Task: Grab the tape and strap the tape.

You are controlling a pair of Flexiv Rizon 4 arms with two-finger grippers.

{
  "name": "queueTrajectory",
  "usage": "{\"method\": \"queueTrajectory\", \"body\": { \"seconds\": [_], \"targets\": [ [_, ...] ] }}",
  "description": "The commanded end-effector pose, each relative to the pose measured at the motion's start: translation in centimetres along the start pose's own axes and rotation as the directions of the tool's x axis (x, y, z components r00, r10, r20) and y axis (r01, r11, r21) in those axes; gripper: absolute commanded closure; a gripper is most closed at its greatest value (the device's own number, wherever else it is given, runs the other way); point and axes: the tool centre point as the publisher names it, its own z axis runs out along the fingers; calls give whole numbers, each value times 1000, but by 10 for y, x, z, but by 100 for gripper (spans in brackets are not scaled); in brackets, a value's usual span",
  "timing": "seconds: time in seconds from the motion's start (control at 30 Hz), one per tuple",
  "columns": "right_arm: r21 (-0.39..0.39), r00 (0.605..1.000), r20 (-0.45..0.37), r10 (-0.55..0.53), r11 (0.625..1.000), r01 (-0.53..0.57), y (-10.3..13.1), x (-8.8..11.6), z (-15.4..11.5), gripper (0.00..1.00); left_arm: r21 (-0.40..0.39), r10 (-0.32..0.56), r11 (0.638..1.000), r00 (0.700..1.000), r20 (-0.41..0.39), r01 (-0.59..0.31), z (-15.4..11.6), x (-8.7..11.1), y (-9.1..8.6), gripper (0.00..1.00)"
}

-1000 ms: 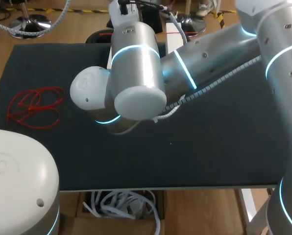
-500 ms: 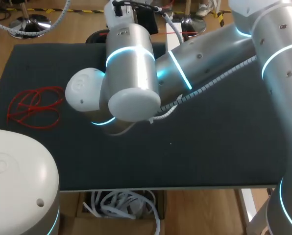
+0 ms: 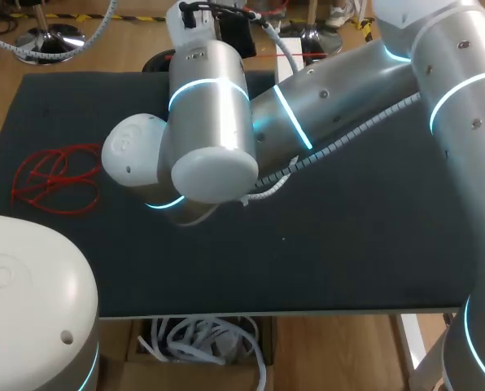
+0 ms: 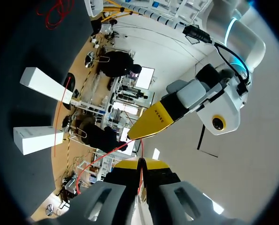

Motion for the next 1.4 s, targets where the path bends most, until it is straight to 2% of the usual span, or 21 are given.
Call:
{"method": "queueTrajectory", "body": {
  "seconds": [0.03,0.07,0.1,0.13,0.17,0.2,0.27,0.43,0.57,0.67,0.83,1.07,1.17,1.3,1.4],
  "targets": [
    [2,1000,-1,6,1000,-6,0,-3,-3,100,-2,-1,1000,1000,-1,1,0,0,-1,100],
    [3,1000,0,8,1000,-8,-1,-4,-3,100,-2,-1,1000,1000,-1,1,0,0,-1,100],
    [5,1000,0,11,1000,-11,-2,-4,-4,87,-2,-1,1000,1000,-1,1,0,0,-1,100],
    [8,1000,-1,15,1000,-15,-3,-5,-4,82,-2,-1,1000,1000,-1,1,0,0,-1,100],
    [11,1000,0,17,1000,-17,-4,-6,-5,72,-2,-1,1000,1000,-1,1,0,0,-1,100],
    [13,1000,2,22,1000,-22,-5,-8,-7,69,-2,-1,1000,1000,-1,1,0,0,-1,100],
    [16,1000,-1,29,999,-29,-7,-10,-9,74,-2,-1,1000,1000,-1,1,0,0,-1,100],
    [16,998,-8,60,998,-60,-14,-18,-19,73,-2,-1,1000,1000,-1,1,0,0,-1,100],
    [10,996,-4,93,996,-93,-24,-28,-29,77,-2,-1,1000,1000,-1,1,0,0,-1,100],
    [6,993,-1,115,993,-115,-34,-36,-38,76,-2,-1,1000,1000,-1,1,0,0,-1,100],
    [21,990,5,143,990,-143,-61,-47,-48,74,-2,-1,1000,1000,-1,1,0,0,-1,100],
    [75,984,0,175,982,-175,-117,-55,-51,60,-2,-1,1000,1000,-1,1,0,0,-1,100],
    [101,985,-3,173,980,-172,-140,-55,-48,51,-2,-1,1000,1000,-1,1,0,0,-1,100],
    [111,985,-2,173,979,-172,-167,-59,-44,0,-2,-1,1000,1000,-1,1,0,0,-1,100],
    [119,988,5,153,981,-153,-184,-56,-37,0,-2,-1,1000,1000,-1,1,0,0,-1,100]
  ]
}}
